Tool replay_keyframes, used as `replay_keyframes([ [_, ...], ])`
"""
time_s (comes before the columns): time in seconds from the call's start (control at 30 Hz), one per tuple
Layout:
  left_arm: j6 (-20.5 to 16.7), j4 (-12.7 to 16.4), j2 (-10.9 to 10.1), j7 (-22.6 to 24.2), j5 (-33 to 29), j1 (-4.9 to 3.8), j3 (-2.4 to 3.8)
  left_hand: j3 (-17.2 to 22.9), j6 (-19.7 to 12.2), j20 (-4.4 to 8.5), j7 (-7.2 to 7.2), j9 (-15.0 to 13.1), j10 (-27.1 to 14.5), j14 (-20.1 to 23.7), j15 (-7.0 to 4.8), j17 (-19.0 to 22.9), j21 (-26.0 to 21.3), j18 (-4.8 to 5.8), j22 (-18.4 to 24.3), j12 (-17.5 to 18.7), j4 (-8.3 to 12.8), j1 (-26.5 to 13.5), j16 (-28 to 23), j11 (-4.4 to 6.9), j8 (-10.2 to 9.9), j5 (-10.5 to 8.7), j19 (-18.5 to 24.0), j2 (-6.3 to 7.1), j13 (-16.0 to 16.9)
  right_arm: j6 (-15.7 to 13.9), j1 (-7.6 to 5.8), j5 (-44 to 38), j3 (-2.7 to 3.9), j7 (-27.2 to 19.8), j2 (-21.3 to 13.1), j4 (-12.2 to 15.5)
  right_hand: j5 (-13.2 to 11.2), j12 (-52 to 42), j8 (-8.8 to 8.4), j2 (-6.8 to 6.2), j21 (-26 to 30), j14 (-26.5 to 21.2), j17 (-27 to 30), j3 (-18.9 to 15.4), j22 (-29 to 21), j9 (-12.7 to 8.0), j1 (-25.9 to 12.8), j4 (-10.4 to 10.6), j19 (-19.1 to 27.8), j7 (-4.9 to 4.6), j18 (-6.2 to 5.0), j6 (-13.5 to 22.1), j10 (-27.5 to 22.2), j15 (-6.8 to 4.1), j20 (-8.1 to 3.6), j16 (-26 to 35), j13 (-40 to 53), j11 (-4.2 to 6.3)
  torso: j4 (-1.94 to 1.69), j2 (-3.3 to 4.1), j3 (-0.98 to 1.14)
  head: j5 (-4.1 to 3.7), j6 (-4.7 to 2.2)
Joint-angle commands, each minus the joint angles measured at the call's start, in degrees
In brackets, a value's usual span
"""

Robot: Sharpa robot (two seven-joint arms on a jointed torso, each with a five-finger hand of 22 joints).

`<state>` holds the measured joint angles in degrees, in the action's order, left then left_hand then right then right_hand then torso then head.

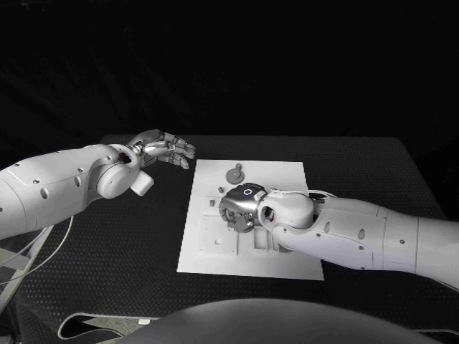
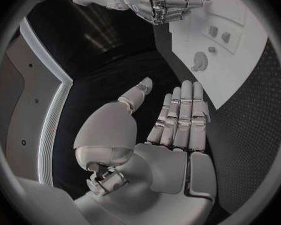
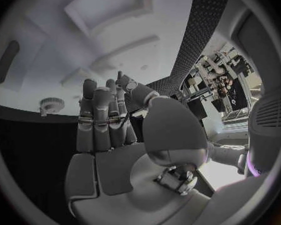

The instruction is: Assemble the parts on the task board

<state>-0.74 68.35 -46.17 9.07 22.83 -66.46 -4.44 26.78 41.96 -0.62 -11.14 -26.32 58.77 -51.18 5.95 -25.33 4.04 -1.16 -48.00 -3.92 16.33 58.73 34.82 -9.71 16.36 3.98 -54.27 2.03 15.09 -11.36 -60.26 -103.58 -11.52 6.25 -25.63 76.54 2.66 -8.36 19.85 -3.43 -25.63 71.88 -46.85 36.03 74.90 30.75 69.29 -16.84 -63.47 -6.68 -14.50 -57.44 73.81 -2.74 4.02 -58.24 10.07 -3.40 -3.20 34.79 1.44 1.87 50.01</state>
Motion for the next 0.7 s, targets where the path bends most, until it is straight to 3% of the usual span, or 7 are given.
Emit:
replay_keyframes([
  [0.03, 0.5, 0.1, 0.2, 0.3, 0.1, -0.12, 0.05, -0.2, -0.3, 0.14, -1.85, 0.1, -0.4, -0.4, 0.19, -0.1, 0.0, -1.04, 0.1, -0.2, 0.0, -0.5, -0.3, -0.12, 0.3, -0.30, -0.3, -0.24, -0.1, 1.1, 0.07, -0.5, -0.35, -0.5, 0.1, -0.3, 0.2, 0.3, 0.19, 0.69, -0.3, -0.1, -0.1, -0.3, 1.4, 0.1, 0.0, 0.0, -0.3, -0.03, -0.49, -0.4, 0.4, -0.42, -0.06, -0.3, 0.1, 0.17, -0.05, 0.03, 0.09, 0.02, -0.01],
  [0.7, 0.8, -0.1, 0.1, 0.3, 0.1, -0.12, 0.05, -0.2, -0.3, 0.15, -1.85, 0.1, -0.4, -0.4, 0.18, -0.2, 0.0, -1.05, 0.1, -0.2, 0.1, -0.4, -0.4, -0.12, 0.3, -0.30, -0.3, -0.11, -0.1, 1.3, 0.41, -0.2, -0.93, -0.8, 0.3, -0.7, 0.2, 0.4, 0.17, 0.71, -0.4, -0.1, -0.1, -0.3, 1.4, 0.1, 0.0, -0.1, -0.2, -0.03, -0.50, -0.4, 0.4, -0.41, -0.06, -0.3, 0.1, 0.17, -0.01, 0.02, 0.08, 0.29, -0.01],
])
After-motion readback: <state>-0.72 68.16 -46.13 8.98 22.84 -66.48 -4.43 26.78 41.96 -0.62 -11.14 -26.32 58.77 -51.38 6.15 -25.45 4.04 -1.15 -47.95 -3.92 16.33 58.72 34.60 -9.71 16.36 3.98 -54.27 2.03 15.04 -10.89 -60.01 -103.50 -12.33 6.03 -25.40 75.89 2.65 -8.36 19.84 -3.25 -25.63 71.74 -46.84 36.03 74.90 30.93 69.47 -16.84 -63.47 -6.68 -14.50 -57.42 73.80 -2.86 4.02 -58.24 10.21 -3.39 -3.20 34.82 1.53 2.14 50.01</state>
